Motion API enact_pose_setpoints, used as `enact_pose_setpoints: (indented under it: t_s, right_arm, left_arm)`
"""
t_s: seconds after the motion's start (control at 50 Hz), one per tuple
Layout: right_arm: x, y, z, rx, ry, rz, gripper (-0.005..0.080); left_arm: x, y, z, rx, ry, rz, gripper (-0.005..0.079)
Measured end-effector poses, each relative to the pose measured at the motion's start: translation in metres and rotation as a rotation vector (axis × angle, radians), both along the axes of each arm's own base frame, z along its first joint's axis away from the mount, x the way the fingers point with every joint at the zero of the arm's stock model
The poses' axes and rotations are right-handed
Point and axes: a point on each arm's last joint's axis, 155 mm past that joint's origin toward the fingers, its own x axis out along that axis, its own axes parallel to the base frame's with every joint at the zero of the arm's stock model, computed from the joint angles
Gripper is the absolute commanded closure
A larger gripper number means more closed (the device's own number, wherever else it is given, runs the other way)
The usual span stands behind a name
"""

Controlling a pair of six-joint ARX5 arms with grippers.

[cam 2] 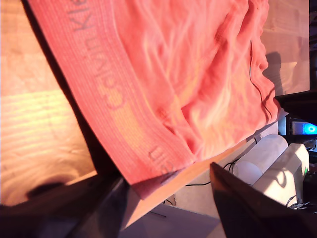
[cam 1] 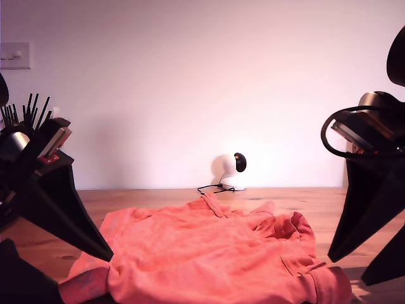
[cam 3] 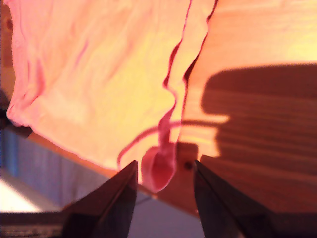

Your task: Fold the underwear in front of you. After folding it, place it to the right side.

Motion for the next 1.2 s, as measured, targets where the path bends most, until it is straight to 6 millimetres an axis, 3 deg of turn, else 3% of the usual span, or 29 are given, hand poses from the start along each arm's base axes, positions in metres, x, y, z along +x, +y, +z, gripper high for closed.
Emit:
enact_pose_setpoints:
  t_s: [0.36,1.2]
  right_arm:
    - [-0.002,0.000,-0.006,-0.006,0.024,0.002,0.0434]
    - [-0.001,0.025,-0.013,0.075,0.082,0.038,0.0434]
  left_arm:
    - [0.000,0.000,0.000,0.000,0.000,0.000,0.0283]
    - [-0.001,0.000,0.000,-0.002,0.002,-0.003,0.0283]
